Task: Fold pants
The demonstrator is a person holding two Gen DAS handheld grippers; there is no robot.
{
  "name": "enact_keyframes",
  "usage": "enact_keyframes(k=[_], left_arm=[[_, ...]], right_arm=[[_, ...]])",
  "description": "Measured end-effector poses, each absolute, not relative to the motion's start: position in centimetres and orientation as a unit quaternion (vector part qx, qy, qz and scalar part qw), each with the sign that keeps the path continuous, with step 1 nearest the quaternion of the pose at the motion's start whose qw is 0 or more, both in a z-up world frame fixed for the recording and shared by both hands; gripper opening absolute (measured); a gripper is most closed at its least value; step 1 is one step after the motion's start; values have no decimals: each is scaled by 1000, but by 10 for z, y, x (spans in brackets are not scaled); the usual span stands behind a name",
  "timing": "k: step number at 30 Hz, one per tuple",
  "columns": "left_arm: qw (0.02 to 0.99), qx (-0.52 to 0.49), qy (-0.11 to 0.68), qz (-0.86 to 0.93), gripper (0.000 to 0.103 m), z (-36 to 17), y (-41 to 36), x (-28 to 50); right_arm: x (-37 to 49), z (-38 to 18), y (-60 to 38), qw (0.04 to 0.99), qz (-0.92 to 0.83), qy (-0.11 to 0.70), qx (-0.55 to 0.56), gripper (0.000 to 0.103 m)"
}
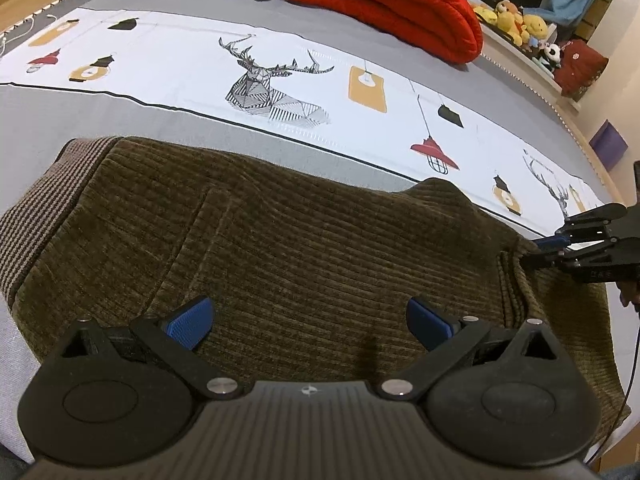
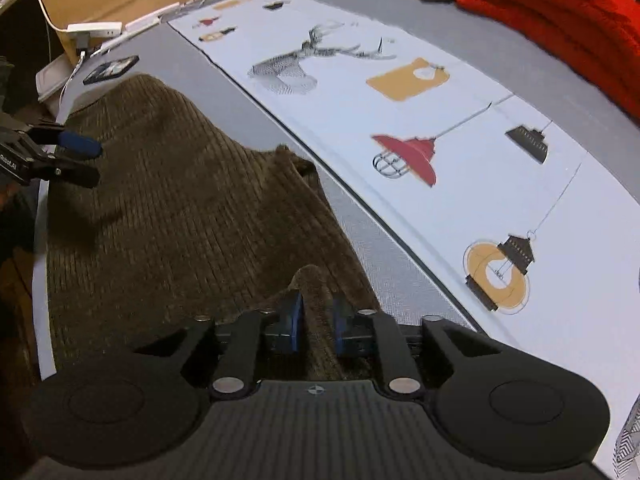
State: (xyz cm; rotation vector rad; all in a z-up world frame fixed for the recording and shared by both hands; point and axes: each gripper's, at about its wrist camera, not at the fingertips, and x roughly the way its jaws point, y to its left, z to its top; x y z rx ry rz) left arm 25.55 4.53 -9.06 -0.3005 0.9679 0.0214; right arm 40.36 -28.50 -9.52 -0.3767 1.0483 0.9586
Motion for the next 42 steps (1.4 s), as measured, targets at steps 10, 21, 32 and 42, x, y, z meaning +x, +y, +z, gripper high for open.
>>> enact_keyframes(k=[10, 21, 32, 42], left_arm=[[875, -130, 466, 4, 103, -92, 41, 256], [876, -134, 463, 0, 103, -90, 42, 249], [877, -124, 465, 4, 103, -92, 39, 254], [880, -123, 458, -6, 103, -86, 35, 251]], right_arm=[[409, -107, -274, 710, 448, 510, -184, 52], [368, -57, -298, 779, 441, 413, -170, 16], [382, -97, -261, 804, 360, 409, -237, 42], [282, -37, -311, 880, 311, 357, -30, 52]])
